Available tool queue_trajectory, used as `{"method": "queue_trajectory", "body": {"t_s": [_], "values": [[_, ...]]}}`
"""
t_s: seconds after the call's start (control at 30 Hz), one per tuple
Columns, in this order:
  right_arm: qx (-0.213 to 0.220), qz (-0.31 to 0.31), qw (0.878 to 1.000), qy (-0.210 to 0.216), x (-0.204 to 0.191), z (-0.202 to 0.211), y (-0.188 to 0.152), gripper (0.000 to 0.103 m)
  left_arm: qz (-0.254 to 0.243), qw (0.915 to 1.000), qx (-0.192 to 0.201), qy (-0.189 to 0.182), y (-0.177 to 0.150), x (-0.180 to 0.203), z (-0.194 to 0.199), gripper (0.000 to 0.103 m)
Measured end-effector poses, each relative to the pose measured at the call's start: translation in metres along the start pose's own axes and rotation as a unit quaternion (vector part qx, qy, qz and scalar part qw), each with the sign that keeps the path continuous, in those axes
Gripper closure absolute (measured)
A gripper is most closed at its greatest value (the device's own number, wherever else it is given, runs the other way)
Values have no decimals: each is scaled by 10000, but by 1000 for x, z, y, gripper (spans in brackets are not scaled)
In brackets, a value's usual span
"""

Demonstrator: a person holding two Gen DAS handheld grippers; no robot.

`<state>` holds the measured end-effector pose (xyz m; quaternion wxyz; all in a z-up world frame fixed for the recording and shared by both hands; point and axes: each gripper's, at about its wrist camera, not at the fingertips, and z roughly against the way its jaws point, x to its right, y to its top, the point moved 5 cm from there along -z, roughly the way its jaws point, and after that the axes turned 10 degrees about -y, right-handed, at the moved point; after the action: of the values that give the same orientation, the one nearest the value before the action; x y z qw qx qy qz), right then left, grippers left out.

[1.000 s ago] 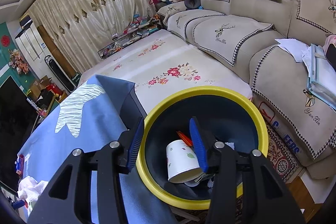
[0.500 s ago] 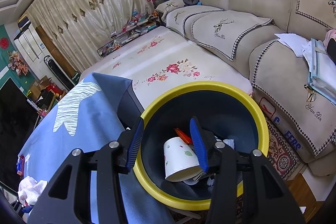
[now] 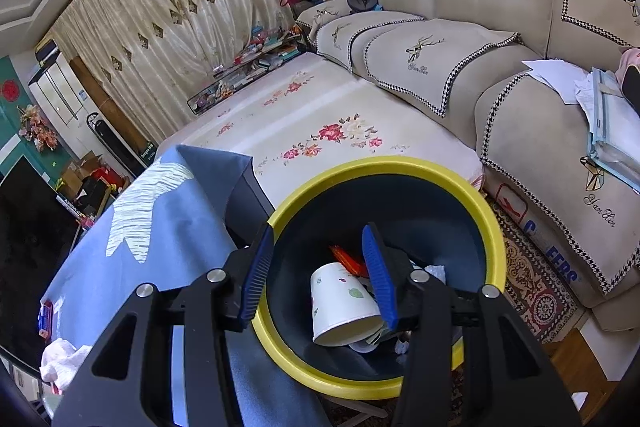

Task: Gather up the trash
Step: 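Carry the white bottle over the bin and open the left gripper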

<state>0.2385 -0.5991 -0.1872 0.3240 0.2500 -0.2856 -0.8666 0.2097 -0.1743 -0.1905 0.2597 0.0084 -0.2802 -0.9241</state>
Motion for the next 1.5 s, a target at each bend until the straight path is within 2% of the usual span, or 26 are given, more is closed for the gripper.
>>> {"method": "queue_trajectory", "body": {"t_s": [0.17, 0.43, 0.73, 1.0, 1.27, 1.5], "values": [[161, -83, 9998, 52, 13, 15, 8, 59, -153, 9994, 281, -161, 41, 18, 11, 51], [487, -369, 9981, 12, 60, 42, 23, 59, -338, 9962, 582, -544, 121, 43, -10, 52], [717, -793, 9941, -193, 127, 58, 34, 59, -737, 9920, 622, -811, 228, 89, -66, 52], [681, -1085, 9909, -425, 175, 54, 31, 59, -950, 9902, 473, -908, 299, 130, -133, 52], [593, -1282, 9883, -567, 208, 43, 26, 59, -1021, 9899, 209, -963, 343, 160, -203, 52], [501, -1343, 9876, -639, 219, 33, 21, 59, -997, 9903, 36, -963, 350, 166, -241, 52]]}}
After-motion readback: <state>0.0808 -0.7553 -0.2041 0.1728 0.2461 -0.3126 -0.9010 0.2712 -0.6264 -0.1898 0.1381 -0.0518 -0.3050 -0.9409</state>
